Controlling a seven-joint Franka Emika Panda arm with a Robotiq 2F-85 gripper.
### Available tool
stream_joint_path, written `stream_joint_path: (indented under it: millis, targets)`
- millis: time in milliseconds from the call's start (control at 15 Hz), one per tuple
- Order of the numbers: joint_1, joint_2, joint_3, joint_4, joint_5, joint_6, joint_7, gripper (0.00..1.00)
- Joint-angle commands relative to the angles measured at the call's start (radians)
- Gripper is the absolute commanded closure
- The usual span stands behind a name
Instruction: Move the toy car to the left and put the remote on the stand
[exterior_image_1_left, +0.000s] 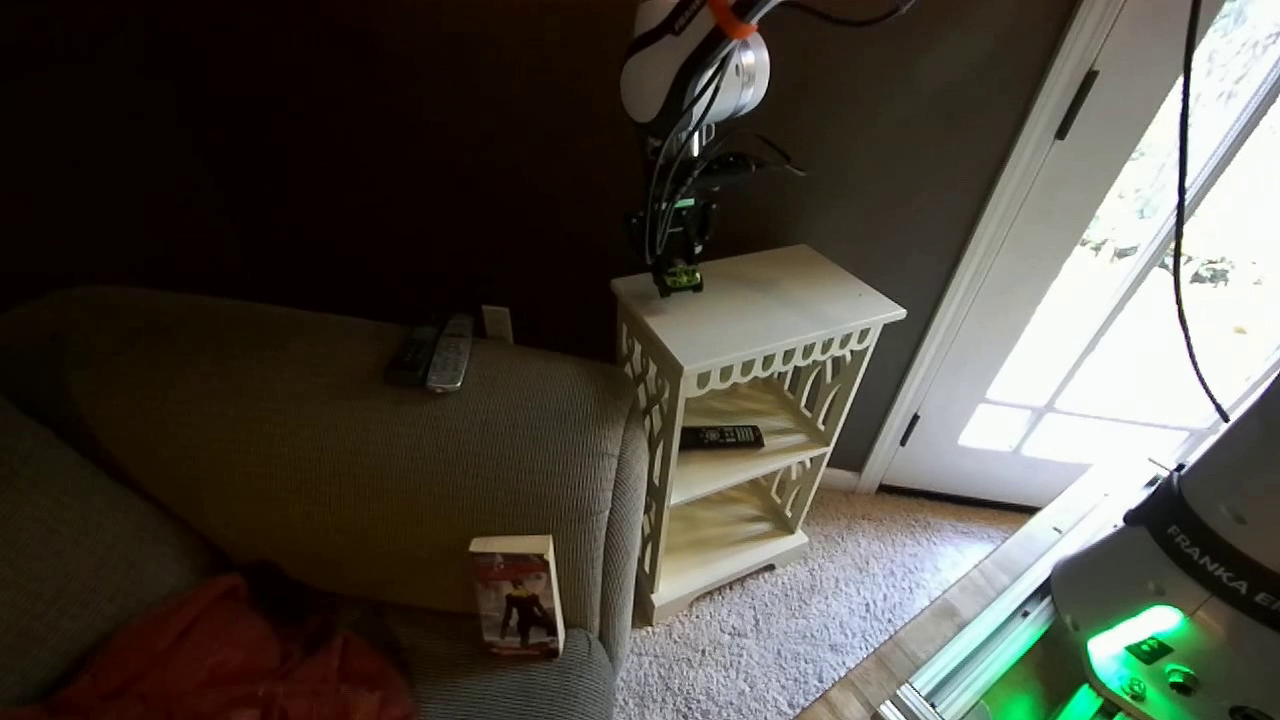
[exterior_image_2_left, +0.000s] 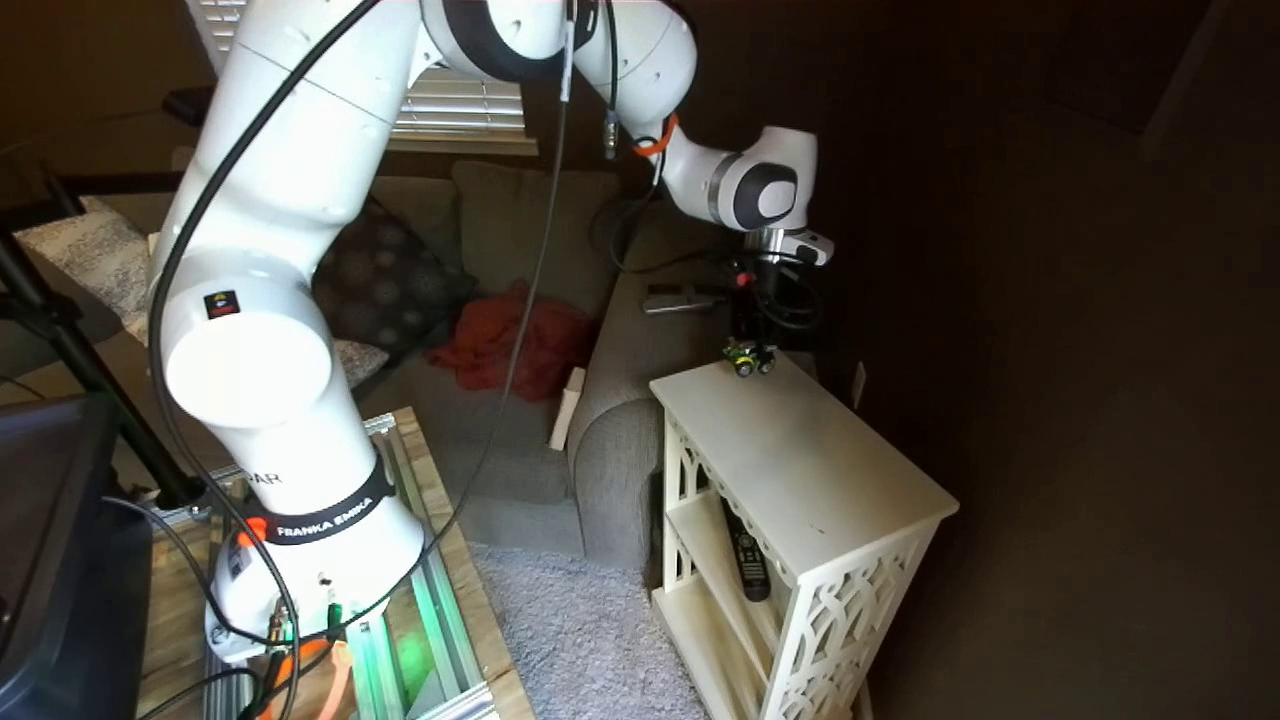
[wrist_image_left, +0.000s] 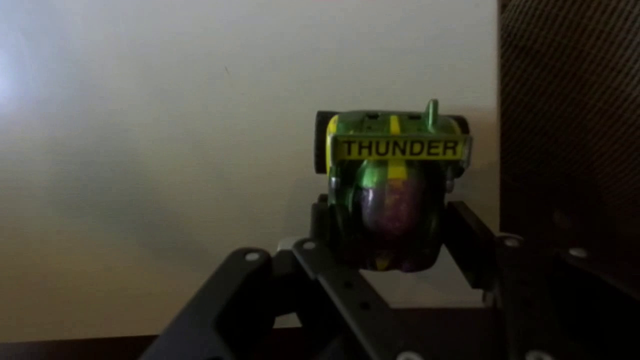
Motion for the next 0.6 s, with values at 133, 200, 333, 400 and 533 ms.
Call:
stream_joint_path:
  millis: [133, 200, 333, 400, 533]
  targets:
    - [0.006, 0.121, 0.004, 0.144, -0.009, -0.035, -0.107, 0.66]
    - [0.005, 0.130, 0.006, 0.153, -0.005, -0.038, -0.122, 0.66]
    - [-0.002, 0.138, 0.016, 0.165, 0.008, -0.043, -0.152, 0.26]
    - [0.002, 0.135, 0.014, 0.164, 0.004, -0.043, -0.158, 0.14]
    - [0.005, 0.110, 0.022, 0.149, 0.008, -0.059, -0.173, 0.02]
